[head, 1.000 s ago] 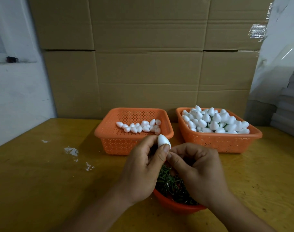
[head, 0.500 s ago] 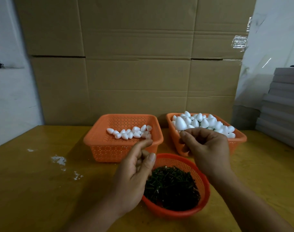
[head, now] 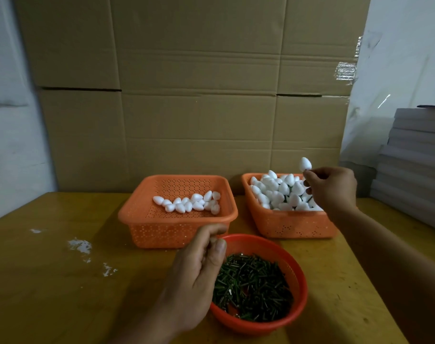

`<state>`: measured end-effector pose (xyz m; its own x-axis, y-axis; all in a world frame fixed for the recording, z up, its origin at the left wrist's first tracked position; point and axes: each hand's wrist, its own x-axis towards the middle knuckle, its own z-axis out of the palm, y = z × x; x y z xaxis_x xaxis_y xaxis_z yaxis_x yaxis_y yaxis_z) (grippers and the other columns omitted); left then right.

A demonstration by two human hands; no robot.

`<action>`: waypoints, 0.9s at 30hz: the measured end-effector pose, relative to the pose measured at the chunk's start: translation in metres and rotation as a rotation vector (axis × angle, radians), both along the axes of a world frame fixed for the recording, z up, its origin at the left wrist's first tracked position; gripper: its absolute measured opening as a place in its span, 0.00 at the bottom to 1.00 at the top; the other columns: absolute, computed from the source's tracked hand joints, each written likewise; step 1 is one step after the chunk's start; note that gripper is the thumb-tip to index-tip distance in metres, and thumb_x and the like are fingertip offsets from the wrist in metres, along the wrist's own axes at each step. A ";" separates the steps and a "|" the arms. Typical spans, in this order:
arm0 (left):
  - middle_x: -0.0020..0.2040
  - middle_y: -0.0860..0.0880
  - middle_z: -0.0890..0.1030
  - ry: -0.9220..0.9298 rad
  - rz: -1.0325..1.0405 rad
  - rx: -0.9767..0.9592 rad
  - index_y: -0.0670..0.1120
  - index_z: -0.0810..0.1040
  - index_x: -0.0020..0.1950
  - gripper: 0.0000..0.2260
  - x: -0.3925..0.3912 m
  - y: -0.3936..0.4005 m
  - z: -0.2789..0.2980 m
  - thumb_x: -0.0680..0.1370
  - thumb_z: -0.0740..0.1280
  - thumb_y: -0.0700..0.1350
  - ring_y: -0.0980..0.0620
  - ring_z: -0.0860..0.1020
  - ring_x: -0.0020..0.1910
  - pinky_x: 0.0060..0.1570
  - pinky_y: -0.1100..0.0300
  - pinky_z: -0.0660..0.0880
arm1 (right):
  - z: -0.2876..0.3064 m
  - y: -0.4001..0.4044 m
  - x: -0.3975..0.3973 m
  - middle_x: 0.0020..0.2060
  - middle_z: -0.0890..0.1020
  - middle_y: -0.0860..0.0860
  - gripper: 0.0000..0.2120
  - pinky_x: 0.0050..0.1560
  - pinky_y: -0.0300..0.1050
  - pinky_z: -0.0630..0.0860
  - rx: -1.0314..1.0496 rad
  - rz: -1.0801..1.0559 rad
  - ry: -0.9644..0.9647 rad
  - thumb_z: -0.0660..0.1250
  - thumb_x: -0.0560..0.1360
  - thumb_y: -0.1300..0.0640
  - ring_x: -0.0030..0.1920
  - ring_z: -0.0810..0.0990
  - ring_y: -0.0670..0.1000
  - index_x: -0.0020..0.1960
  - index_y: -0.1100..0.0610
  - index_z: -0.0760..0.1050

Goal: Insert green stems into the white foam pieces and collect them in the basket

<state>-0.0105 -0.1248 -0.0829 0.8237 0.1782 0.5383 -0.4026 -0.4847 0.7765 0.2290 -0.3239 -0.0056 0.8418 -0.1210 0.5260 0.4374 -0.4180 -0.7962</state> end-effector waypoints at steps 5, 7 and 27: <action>0.43 0.51 0.77 0.000 0.011 0.041 0.64 0.73 0.61 0.16 -0.001 -0.001 0.002 0.79 0.54 0.67 0.53 0.77 0.42 0.42 0.57 0.76 | 0.003 0.001 0.027 0.33 0.85 0.56 0.06 0.45 0.58 0.84 -0.165 -0.056 0.107 0.71 0.76 0.59 0.37 0.85 0.55 0.44 0.60 0.85; 0.44 0.51 0.77 0.002 0.014 0.036 0.62 0.74 0.61 0.17 -0.001 -0.001 0.002 0.78 0.54 0.66 0.53 0.77 0.42 0.43 0.57 0.76 | 0.005 0.005 0.032 0.35 0.85 0.60 0.08 0.46 0.60 0.84 -0.253 -0.079 0.130 0.70 0.75 0.60 0.39 0.85 0.60 0.40 0.63 0.84; 0.44 0.55 0.78 0.018 -0.001 0.059 0.58 0.74 0.61 0.20 -0.005 -0.003 0.005 0.77 0.54 0.67 0.58 0.77 0.41 0.41 0.65 0.73 | 0.003 -0.002 0.015 0.37 0.85 0.55 0.11 0.43 0.53 0.83 -0.285 -0.054 -0.018 0.63 0.76 0.63 0.36 0.83 0.55 0.44 0.57 0.85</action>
<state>-0.0154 -0.1276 -0.0782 0.8338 0.1454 0.5326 -0.3891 -0.5296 0.7537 0.2436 -0.3261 -0.0030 0.8282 -0.0103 0.5603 0.4218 -0.6469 -0.6353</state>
